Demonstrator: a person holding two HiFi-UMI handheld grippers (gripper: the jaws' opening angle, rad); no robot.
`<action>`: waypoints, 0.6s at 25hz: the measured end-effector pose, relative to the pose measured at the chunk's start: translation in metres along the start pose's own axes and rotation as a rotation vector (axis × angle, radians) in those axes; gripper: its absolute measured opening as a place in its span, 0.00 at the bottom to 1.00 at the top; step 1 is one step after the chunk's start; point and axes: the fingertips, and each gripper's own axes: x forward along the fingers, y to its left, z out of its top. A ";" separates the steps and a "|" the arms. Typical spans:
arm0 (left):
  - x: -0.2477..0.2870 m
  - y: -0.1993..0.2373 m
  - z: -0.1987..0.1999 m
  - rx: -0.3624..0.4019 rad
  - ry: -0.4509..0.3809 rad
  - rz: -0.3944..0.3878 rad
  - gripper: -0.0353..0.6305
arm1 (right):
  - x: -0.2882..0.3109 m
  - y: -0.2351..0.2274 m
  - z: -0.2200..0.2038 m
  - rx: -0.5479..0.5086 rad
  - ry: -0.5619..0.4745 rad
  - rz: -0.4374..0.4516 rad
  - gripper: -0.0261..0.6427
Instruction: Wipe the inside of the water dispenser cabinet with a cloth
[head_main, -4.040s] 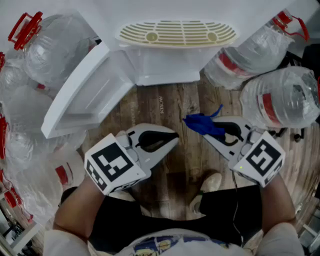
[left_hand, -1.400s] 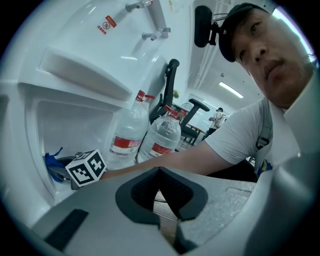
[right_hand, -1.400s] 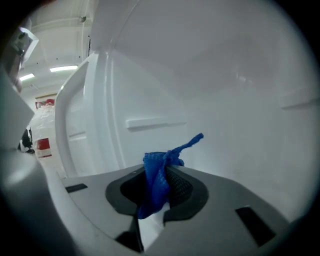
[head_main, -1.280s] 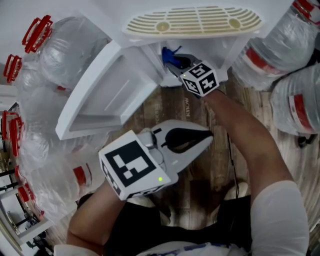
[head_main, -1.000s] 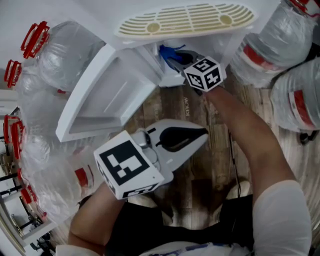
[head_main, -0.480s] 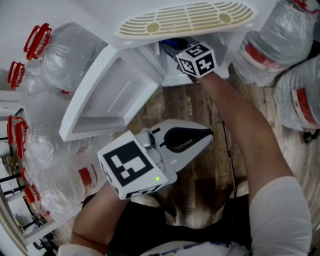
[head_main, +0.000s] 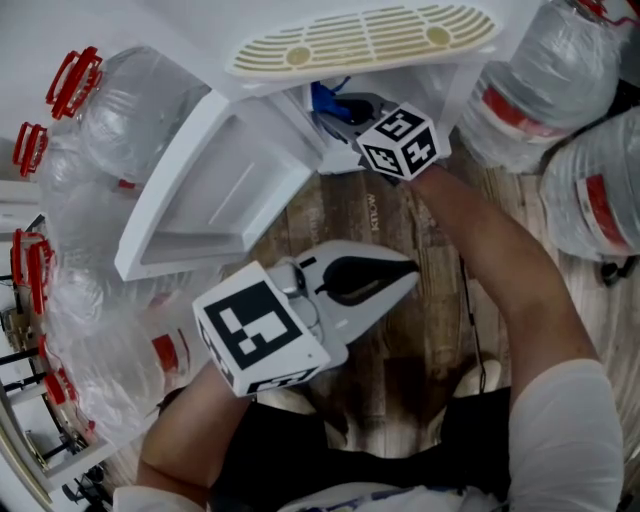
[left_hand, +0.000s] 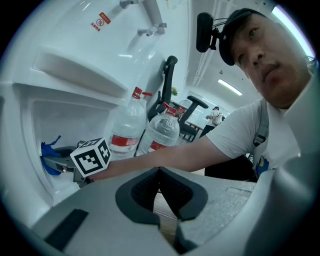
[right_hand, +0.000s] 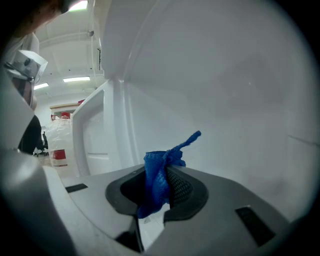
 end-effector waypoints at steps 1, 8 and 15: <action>0.000 0.000 0.000 -0.002 0.000 -0.001 0.05 | -0.003 0.005 -0.002 -0.005 0.006 0.015 0.14; 0.004 0.003 -0.003 -0.011 0.010 0.001 0.05 | -0.017 0.009 -0.004 0.030 -0.004 0.026 0.14; 0.006 0.003 -0.002 -0.017 0.009 -0.003 0.05 | -0.009 -0.047 0.040 -0.014 -0.089 -0.152 0.14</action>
